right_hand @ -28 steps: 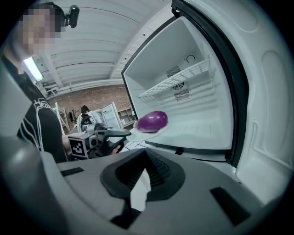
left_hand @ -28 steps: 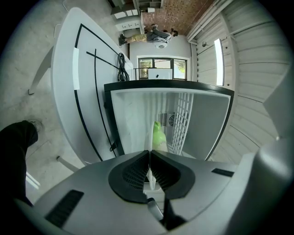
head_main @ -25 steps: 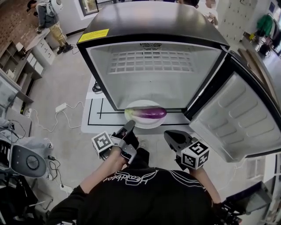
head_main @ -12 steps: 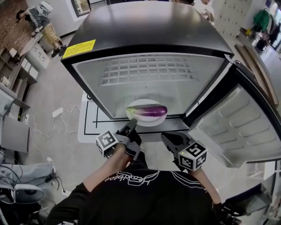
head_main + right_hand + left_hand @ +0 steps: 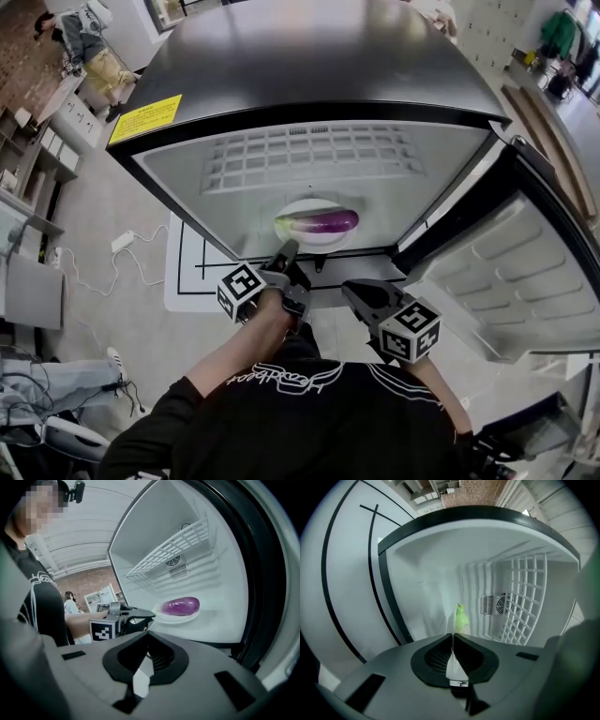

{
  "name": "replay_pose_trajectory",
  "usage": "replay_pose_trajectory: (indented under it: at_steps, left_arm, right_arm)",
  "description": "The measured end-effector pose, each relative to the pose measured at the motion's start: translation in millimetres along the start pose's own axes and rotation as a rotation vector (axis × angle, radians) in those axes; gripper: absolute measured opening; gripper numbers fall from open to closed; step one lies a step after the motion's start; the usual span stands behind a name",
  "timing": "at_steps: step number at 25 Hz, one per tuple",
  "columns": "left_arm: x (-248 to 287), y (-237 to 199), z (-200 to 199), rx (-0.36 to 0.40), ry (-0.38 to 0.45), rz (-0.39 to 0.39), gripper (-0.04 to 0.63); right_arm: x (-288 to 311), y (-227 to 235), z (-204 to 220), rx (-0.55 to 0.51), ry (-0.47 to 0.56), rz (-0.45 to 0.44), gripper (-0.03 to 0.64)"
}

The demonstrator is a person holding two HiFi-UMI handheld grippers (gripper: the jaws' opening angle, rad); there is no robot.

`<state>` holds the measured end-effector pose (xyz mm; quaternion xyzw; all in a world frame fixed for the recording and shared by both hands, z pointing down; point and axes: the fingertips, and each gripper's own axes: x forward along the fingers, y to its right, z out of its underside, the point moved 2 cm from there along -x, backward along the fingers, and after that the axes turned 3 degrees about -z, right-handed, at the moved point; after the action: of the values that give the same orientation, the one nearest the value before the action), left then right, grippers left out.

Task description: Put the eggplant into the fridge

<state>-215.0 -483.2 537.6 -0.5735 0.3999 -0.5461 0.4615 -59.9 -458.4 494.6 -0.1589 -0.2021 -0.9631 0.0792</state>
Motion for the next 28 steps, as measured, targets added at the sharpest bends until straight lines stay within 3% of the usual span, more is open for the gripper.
replay_pose_trajectory:
  at_steps: [10, 28]
  left_arm:
    - [34.4, -6.3, -11.0, 0.037, 0.020, -0.079, 0.020]
    - [57.8, -9.8, -24.3, 0.047, 0.007, -0.141, 0.020]
  right_arm:
    - [14.5, 9.9, -0.5, 0.035, 0.012, -0.014, 0.006]
    - [26.4, 21.8, -0.7, 0.088, 0.029, -0.007, 0.006]
